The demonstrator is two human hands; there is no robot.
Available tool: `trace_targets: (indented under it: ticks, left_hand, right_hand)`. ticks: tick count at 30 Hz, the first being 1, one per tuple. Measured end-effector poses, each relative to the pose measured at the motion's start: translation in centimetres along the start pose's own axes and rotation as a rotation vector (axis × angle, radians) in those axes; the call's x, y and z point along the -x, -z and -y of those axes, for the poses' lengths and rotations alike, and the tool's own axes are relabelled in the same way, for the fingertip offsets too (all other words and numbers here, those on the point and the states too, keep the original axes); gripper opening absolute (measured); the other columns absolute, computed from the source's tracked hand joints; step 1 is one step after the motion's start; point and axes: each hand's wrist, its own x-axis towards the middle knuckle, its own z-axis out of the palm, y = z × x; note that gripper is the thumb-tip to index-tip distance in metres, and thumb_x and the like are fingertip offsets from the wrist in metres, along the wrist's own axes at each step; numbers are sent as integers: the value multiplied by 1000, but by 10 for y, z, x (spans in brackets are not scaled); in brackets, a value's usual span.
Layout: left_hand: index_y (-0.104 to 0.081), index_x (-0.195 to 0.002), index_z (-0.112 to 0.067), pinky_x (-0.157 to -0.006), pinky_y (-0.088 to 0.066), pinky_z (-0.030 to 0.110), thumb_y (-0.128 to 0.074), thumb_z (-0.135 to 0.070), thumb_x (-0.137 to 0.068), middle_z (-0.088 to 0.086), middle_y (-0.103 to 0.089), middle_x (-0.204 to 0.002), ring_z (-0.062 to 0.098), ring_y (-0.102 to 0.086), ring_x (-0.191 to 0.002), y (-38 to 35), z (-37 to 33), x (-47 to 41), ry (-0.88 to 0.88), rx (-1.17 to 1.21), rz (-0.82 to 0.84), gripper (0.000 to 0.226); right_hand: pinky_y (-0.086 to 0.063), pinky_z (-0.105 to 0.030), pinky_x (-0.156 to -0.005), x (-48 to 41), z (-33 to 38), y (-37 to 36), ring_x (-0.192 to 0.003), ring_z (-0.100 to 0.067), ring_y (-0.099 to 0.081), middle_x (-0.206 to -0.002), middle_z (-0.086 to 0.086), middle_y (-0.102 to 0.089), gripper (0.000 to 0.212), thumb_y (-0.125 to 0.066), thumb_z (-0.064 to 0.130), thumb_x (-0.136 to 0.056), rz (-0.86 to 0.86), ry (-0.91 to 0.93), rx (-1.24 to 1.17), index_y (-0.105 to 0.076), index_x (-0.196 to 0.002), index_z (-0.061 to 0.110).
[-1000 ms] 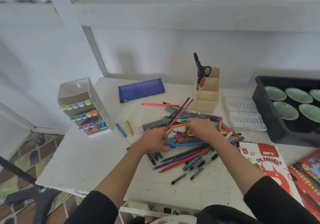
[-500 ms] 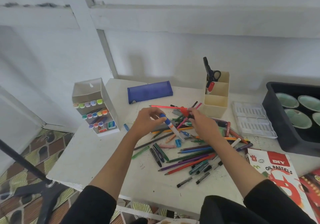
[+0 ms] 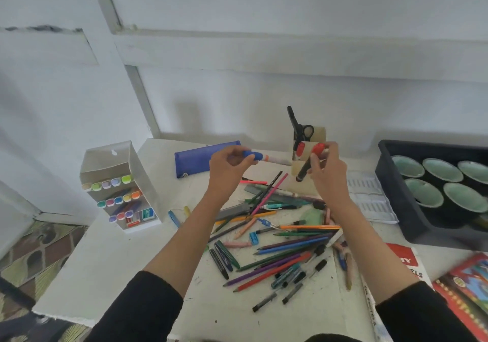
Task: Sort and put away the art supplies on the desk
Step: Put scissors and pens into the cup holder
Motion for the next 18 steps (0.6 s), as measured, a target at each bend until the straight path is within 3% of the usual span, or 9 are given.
trace_targets:
  ticks: [2,5,7,11,14,16,18]
  left_hand:
    - [-63,-90,-15,-75,-57,27,-68,-5,-85,5,-72,-86,15,-72,-80,-19,-9,-14,-56,4,-1,12]
    - [-64,-96,-10,-77,-56,24,-67,-3,-85,8,-71,-91,15,-71,-80,-48,-22,-36,-159,-31,15,12]
    - [-66,-99,-6,-76,-54,18,-67,-2,-84,8,-71,-93,15,-70,-79,-67,-27,-49,-265,-115,45,16]
    - [-68,-101,-2,-70,-49,11,-66,3,-81,10,-69,-96,12,-63,-72,-97,-20,-69,-442,-315,211,21]
    - [-69,-102,-2,-77,-49,20,-64,1,-81,8,-66,-96,12,-60,-74,-111,-8,-80,-458,-424,274,21]
    - [-68,-108,-3,-81,-49,22,-63,0,-83,8,-61,-102,15,-56,-78,-117,-4,-81,-448,-493,321,26]
    - [-67,-112,-5,-77,-43,13,-64,-1,-84,6,-56,-106,11,-48,-79,-119,-1,-80,-465,-536,329,29]
  right_hand:
    - [-54,-42,-66,-9,-2,9,-67,-23,-62,-78,-3,-57,12,-48,11,-96,-49,16,-20,-44,-107,8]
    - [-45,-7,-59,-21,-5,17,-62,1,-54,-80,4,-55,11,-50,8,-95,-91,13,-17,-47,-106,7]
    - [-38,1,-57,-30,-8,19,-64,5,-51,-88,-1,-57,14,-52,6,-94,-106,16,-5,-50,-108,4]
    - [-42,-3,-61,-44,-18,18,-68,4,-53,-89,-3,-61,14,-53,4,-92,-74,14,8,-53,-106,4]
    - [-48,-23,-70,-54,-27,10,-73,-14,-58,-88,-6,-66,14,-56,7,-91,8,6,49,-56,-105,6]
    - [-41,-20,-70,-58,-32,3,-75,-18,-60,-89,-8,-69,16,-58,9,-91,69,4,84,-58,-106,5]
    - [-37,-13,-68,-61,-35,-5,-75,-16,-59,-92,-8,-70,20,-58,10,-91,119,-22,88,-59,-110,5]
